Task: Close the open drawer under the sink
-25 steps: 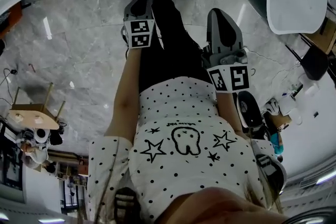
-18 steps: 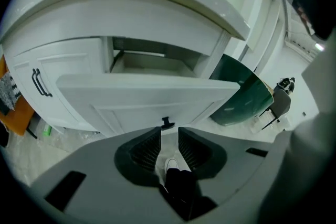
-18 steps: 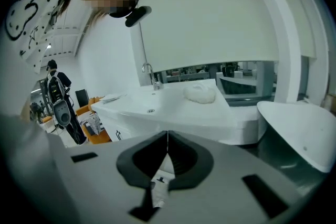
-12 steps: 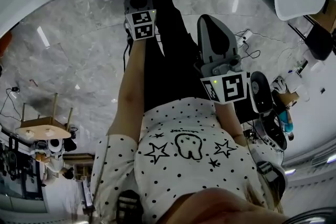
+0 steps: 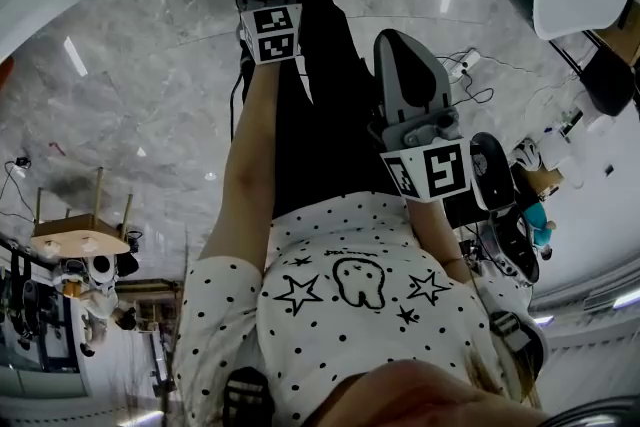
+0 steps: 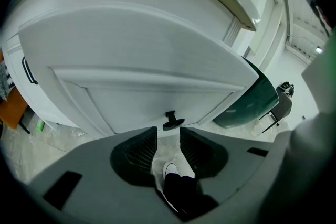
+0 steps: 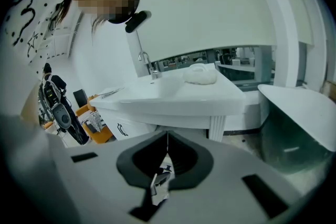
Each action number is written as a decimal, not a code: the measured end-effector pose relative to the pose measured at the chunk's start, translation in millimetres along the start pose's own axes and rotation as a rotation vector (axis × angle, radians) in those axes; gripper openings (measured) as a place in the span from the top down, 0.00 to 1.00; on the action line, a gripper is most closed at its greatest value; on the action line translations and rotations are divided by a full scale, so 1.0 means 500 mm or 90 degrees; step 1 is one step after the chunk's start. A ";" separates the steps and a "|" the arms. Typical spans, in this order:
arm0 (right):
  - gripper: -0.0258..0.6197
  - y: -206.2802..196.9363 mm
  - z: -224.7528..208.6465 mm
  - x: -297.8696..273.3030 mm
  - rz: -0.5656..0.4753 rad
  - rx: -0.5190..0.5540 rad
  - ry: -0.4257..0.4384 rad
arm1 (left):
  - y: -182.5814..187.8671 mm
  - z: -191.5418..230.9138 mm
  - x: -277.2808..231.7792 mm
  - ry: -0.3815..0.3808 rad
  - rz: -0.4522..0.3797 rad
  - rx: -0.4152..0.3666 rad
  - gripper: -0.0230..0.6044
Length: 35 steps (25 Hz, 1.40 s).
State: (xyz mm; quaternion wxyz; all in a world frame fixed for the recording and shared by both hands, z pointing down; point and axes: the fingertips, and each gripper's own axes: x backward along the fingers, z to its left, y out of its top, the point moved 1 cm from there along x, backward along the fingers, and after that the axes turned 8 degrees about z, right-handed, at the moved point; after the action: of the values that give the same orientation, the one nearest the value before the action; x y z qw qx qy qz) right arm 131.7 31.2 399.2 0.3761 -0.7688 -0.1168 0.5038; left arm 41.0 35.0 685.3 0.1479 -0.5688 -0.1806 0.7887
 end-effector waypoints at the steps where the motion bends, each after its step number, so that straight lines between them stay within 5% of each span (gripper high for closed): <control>1: 0.94 -0.002 0.002 -0.002 0.001 -0.002 0.002 | 0.002 0.003 -0.002 0.001 -0.002 -0.001 0.77; 12: 0.94 -0.010 -0.014 -0.013 0.015 -0.014 0.006 | 0.021 -0.011 -0.043 -0.002 0.003 -0.038 0.72; 17: 0.94 -0.010 -0.019 -0.022 0.019 -0.018 0.006 | 0.023 -0.002 -0.042 0.024 -0.007 -0.023 0.74; 35: 0.94 -0.004 -0.015 -0.042 0.026 -0.040 0.019 | 0.027 -0.008 -0.038 -0.004 0.002 -0.011 0.74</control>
State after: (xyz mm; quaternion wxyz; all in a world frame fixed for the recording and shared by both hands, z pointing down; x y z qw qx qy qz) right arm 128.8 17.3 416.3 0.3432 -0.7897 -0.1112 0.4963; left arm 50.1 15.1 694.4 0.1412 -0.5679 -0.1871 0.7890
